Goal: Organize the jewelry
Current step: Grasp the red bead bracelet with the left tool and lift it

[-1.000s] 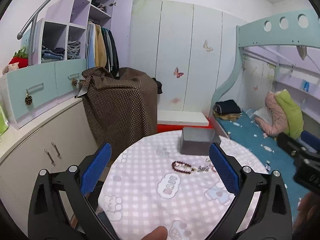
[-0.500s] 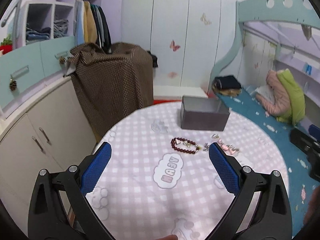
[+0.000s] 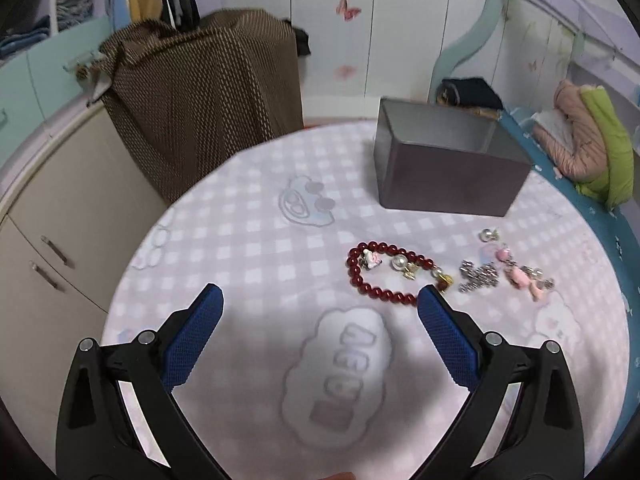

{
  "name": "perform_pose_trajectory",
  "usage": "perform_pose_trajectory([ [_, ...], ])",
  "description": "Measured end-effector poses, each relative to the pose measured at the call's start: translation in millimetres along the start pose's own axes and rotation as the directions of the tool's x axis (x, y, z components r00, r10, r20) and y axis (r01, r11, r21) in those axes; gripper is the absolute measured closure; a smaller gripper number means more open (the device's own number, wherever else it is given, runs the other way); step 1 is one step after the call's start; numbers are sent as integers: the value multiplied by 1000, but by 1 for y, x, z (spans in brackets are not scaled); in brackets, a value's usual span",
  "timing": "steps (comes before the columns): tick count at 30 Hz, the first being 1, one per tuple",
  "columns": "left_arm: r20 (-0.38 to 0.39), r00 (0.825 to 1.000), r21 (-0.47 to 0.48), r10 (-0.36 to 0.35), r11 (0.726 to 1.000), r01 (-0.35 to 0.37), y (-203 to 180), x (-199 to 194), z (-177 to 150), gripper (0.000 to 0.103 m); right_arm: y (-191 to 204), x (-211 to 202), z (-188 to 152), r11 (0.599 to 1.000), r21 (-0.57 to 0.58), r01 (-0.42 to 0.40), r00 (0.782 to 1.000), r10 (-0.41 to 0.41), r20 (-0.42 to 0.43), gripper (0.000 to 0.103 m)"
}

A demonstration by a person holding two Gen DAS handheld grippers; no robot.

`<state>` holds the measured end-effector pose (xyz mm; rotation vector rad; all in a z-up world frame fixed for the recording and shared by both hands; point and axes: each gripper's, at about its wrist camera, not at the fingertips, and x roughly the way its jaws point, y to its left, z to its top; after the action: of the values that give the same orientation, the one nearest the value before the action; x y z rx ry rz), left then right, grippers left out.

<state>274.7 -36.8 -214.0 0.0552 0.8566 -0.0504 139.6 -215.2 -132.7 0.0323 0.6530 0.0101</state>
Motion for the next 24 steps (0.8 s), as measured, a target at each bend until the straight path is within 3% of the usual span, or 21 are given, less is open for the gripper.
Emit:
perform_pose_trajectory([
  [4, -51, 998, 4, 22, 1000, -22, -1, 24, 9, 6, -1, 8, 1, 1000, 4, -6, 1000, 7, -13, 8],
  [5, -63, 998, 7, 25, 1000, -25, -1, 30, 10, 12, -3, 10, 1, 1000, 6, -8, 1000, 8, -16, 8],
  [6, -85, 996, 12, 21, 1000, -20, -1, 36, 11, 27, -5, 13, 2, 1000, 8, -8, 1000, 8, -21, 8],
  [7, -105, 994, 14, 14, 1000, -13, -2, 42, 10, 32, -6, 14, 2, 1000, 9, -8, 1000, 8, -24, 8],
  [10, -111, 994, 6, -15, 1000, 16, 1, 45, 12, 37, -12, 17, 2, 1000, 18, -2, 1000, 3, -30, 8],
  [13, -112, 993, 22, -35, 999, 37, 0, 42, 14, 64, -17, 20, 3, 1000, 25, 2, 999, -1, -36, 8],
  [15, -118, 991, 37, -63, 997, 67, -2, 39, 15, 93, -21, 22, 3, 1000, 29, 6, 999, -5, -39, 8],
  [18, -105, 990, 38, -95, 994, 99, 0, 31, 12, 95, -26, 24, 4, 999, 36, 10, 999, -8, -42, 8],
  [24, -4, 991, 55, -132, 990, 132, 2, -5, 13, 95, -32, 36, 5, 999, 29, 25, 997, -23, -67, 8],
])
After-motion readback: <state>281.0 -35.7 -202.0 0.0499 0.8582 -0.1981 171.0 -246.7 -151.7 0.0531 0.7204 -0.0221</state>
